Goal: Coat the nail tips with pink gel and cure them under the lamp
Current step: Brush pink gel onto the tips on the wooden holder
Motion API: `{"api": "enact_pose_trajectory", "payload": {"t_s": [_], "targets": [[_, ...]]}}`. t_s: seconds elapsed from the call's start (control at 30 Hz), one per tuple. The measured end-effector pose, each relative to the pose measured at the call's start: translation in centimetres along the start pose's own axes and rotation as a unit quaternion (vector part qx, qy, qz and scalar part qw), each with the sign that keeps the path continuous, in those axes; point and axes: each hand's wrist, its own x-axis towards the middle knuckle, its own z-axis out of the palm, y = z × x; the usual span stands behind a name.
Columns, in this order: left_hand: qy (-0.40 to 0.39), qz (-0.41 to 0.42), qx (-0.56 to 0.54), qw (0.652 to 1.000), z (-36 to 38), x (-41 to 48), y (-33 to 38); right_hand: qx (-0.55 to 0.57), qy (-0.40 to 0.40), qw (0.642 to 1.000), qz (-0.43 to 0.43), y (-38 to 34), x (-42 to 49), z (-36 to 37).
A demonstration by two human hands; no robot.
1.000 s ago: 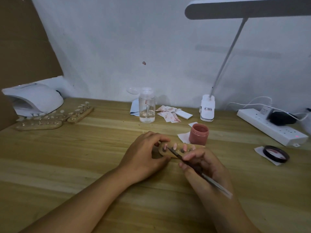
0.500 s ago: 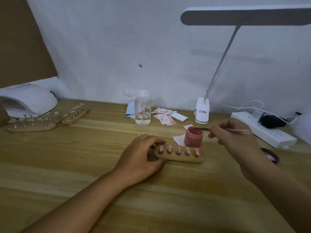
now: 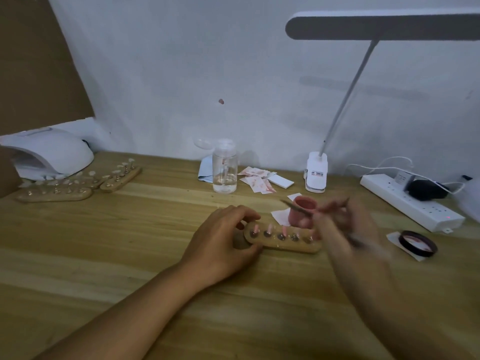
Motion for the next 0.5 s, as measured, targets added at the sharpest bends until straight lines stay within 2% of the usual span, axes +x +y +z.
{"api": "enact_pose_trajectory", "payload": {"t_s": [0.07,0.13,0.37,0.5], "targets": [[0.000,0.001,0.001,1.000,0.1,0.0,0.1,-0.035,-0.049,0.995,-0.074,0.4,-2.3,0.8],[0.003,0.004,0.003,1.000,0.1,0.1,0.2,-0.098,-0.059,0.984,-0.138,1.0,-3.1,1.0],[-0.002,0.001,0.012,1.000,0.0,0.1,0.2,-0.140,-0.066,0.973,-0.170,1.0,-3.2,1.2],[-0.002,0.000,0.015,1.000,0.0,0.0,0.3,-0.164,-0.066,0.973,-0.147,1.1,-3.3,1.3]]}}
